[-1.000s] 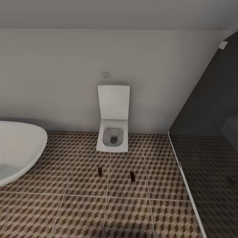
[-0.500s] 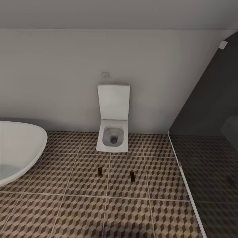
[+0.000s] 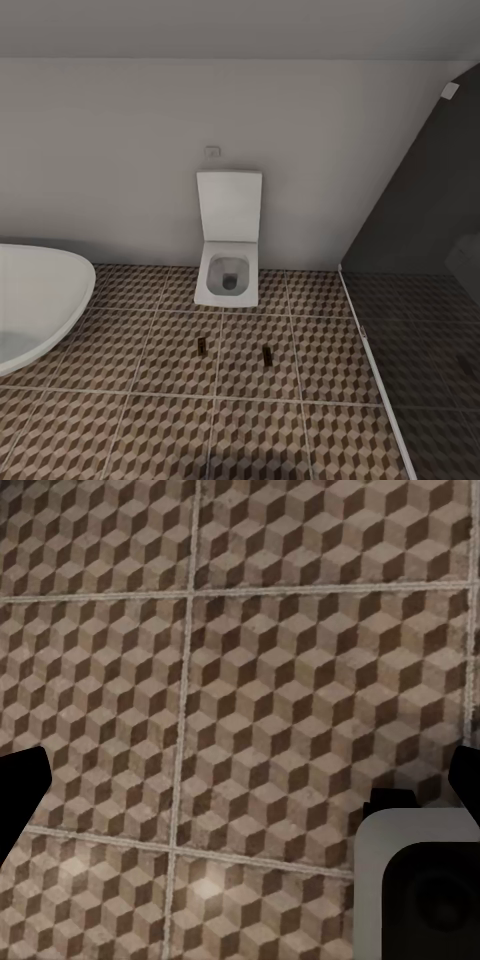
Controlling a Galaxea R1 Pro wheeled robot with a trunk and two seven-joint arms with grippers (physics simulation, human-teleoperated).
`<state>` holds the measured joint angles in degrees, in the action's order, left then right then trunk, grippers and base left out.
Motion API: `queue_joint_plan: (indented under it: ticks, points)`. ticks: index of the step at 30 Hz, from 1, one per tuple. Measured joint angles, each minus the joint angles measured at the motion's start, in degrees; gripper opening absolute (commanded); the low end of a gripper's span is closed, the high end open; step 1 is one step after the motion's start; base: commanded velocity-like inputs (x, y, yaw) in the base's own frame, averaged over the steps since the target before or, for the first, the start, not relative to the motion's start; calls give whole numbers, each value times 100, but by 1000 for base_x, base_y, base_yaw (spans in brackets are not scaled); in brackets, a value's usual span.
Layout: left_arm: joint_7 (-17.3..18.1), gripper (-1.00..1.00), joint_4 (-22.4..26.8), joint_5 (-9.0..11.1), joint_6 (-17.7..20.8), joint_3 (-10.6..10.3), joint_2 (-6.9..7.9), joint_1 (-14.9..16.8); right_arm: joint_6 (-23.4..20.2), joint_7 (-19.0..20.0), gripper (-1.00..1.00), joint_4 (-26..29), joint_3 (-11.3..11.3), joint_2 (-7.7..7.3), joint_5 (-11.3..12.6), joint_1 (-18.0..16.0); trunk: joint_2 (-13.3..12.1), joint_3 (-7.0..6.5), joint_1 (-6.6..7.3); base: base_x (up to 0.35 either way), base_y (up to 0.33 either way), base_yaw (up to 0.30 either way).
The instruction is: Take the four mousetraps from the cabinet in the bathroom and place them on the bathroom floor. Make sure all four end up on the same floor surface, and ensure that at least two of them are either under or directly next to the same bathroom sink.
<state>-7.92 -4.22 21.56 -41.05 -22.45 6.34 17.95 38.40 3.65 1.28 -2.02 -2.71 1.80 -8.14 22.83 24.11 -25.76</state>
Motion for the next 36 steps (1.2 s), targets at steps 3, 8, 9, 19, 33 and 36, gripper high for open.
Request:
queue_joint_plan:
  ticks: [3,8,9,19,33,36]
  points:
    - [0,100,0,0,0,0,1,0,0,0,100,0,2,0,0,0,0,0,0,0,0,0]
    - [0,100,0,0,0,0,1,0,0,0,100,0,2,0,0,0,0,0,0,0,0,0]
    - [0,100,0,0,0,0,1,0,0,0,100,0,1,0,0,0,0,0,0,0,0,0]
    - [0,100,0,0,0,0,2,0,0,0,100,0,2,0,0,0,0,0,0,0,0,0]
    - [0,100,0,0,0,0,2,0,0,0,100,0,-1,0,0,0,0,0,0,0,0,0]
    - [0,100,0,0,0,0,2,0,0,0,100,0,2,0,0,0,0,0,0,0,0,0]
